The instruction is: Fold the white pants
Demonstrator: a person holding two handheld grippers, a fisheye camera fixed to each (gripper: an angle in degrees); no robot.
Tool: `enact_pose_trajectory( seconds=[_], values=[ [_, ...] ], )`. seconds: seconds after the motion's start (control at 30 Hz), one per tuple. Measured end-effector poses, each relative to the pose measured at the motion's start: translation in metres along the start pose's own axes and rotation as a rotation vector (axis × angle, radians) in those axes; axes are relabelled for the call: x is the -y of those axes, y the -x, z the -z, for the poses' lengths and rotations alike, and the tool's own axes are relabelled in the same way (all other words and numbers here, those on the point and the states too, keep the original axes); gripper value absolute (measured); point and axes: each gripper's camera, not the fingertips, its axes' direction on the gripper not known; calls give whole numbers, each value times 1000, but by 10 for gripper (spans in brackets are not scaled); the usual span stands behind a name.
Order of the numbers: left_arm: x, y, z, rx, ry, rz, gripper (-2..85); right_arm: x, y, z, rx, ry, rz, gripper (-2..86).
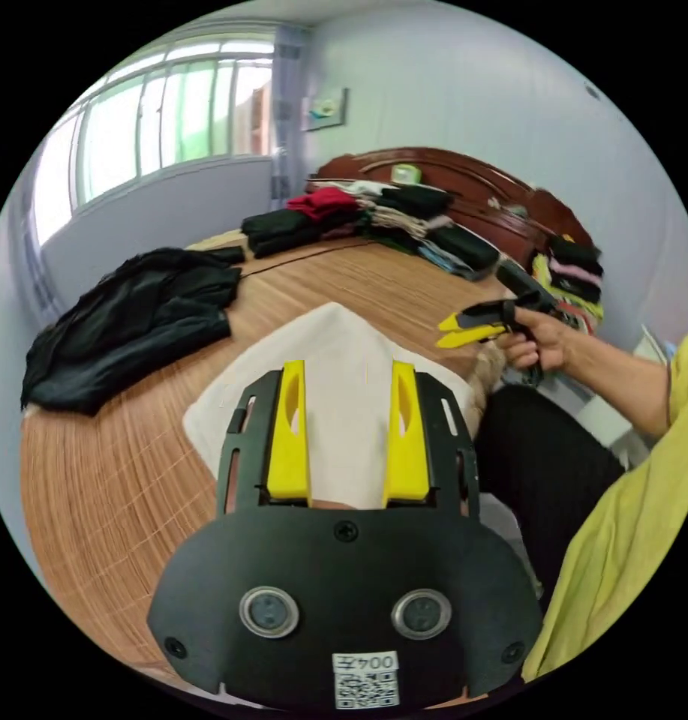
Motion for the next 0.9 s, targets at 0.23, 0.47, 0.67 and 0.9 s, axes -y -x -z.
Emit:
enact_pose_trajectory(
  seconds=[0.23,0.47,0.67,0.9],
  values=[
    [-5,-152,-58,12,219,-373,186,-45,-46,-15,193,65,-155,163],
    [14,-165,-102,168,338,-406,136,-28,-18,2,306,41,-107,199],
    [29,-90,-95,-35,303,-43,77,-33,-15,26,272,3,-68,249],
    [25,-41,-82,-154,246,119,75,-66,-40,13,247,-53,-183,323]
  ],
)
